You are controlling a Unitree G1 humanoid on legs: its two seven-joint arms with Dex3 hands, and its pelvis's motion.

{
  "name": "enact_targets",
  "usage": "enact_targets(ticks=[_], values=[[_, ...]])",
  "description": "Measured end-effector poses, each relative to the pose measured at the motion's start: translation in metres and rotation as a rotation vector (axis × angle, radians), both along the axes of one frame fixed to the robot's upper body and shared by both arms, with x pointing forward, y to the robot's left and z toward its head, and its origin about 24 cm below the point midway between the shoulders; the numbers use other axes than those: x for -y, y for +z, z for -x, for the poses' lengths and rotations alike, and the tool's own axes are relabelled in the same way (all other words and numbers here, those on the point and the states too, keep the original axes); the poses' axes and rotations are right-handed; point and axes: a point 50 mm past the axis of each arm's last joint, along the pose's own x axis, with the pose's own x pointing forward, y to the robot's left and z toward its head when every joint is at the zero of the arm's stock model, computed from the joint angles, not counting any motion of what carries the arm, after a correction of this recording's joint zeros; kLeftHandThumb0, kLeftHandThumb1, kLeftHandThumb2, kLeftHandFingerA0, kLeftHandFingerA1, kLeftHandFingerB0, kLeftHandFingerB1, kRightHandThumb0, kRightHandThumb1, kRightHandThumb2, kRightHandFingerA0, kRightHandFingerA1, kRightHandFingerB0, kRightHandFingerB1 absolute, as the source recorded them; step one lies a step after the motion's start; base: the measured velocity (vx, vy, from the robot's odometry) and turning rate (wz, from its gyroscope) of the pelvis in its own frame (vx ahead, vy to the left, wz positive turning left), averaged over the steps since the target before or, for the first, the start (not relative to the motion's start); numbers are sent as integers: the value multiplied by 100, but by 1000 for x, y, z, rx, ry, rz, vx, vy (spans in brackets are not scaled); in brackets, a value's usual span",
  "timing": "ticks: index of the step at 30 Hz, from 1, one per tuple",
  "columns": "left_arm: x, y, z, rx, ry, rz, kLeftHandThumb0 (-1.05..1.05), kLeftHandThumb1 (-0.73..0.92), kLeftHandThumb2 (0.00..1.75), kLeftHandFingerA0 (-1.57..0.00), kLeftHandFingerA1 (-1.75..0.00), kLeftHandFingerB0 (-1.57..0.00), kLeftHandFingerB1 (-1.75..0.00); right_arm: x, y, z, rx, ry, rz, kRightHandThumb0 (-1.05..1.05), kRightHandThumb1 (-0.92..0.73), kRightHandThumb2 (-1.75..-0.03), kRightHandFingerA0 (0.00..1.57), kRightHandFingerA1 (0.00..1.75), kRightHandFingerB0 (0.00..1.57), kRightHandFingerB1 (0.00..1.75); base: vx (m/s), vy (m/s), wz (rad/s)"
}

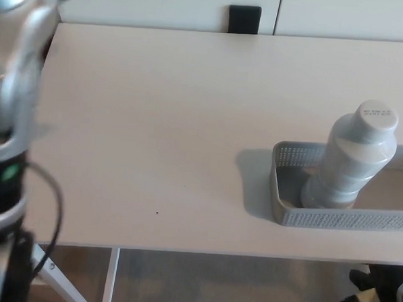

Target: The robot walk up to a desk on which a bottle is kept on the left hand side and a container is kept on the right hand side. The robot uses its left hand to pick up the bottle and places it in the container.

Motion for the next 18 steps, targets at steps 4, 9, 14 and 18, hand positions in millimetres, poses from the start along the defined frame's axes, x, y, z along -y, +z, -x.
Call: enact_targets(ticks=[4,9,14,18], values=[[-40,-23,8,-57,104,52,14,57,80,0,0,0,-11,1,0,1,-3,-1,6,105,-88,-161,0,52,0,40,0,0,0],[-87,-60,19,-177,235,131,9,56,81,0,-6,0,-25,4,-1,5,2,-26,-18,105,-91,-175,0,0,0,0,0,0,0],[-129,-98,36,-308,361,203,13,56,82,0,-16,-3,-41,10,1,10,12,-83,-81,94,-72,-175,0,0,0,0,0,0,1],[-163,-132,57,-432,471,266,20,61,88,0,-12,-2,-34,15,3,15,20,-131,-138,95,-81,-175,0,0,0,0,0,0,0]])
